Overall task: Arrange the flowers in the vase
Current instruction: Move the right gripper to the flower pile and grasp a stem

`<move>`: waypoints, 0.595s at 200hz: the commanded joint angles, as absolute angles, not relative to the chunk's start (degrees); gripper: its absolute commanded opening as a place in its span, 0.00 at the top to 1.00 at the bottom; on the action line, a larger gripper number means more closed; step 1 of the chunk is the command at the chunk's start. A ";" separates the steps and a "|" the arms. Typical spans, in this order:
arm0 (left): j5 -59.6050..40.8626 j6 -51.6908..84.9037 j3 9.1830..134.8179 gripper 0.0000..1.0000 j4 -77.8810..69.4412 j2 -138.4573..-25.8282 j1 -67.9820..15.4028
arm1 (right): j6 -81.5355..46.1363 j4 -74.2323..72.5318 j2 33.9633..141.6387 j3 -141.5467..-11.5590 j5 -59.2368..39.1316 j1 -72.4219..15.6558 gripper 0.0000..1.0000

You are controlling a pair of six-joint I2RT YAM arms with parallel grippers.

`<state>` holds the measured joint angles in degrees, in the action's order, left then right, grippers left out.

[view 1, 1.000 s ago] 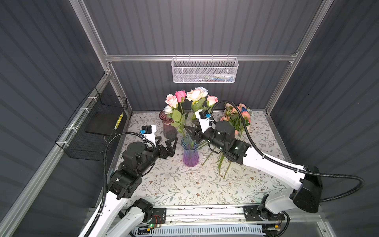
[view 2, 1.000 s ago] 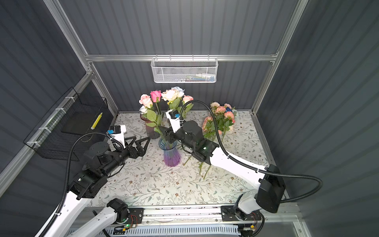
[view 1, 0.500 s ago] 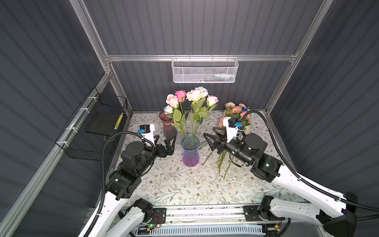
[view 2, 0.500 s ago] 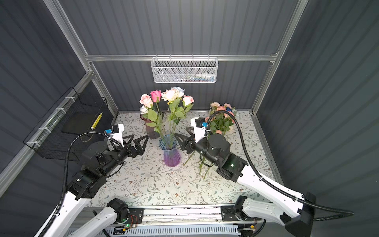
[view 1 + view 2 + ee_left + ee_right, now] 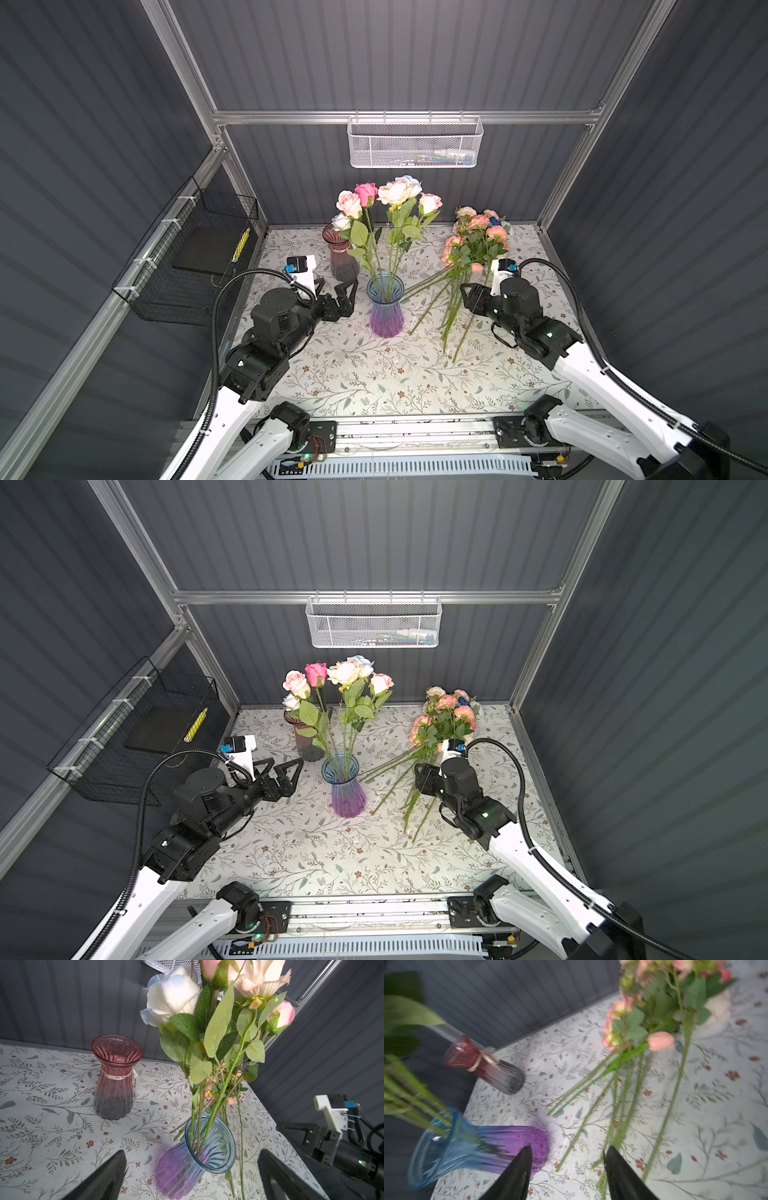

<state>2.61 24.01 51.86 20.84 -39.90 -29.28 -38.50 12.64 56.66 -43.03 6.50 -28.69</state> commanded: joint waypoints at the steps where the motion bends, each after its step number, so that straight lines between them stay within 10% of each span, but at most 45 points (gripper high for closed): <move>1: 2.91 25.05 51.37 0.00 21.66 -39.75 -29.09 | -42.24 21.23 63.67 -44.81 2.77 -23.94 0.45; 119: 1.76 25.50 52.04 0.00 24.34 -38.58 -29.09 | -40.16 14.41 91.61 -50.23 0.98 -13.71 0.53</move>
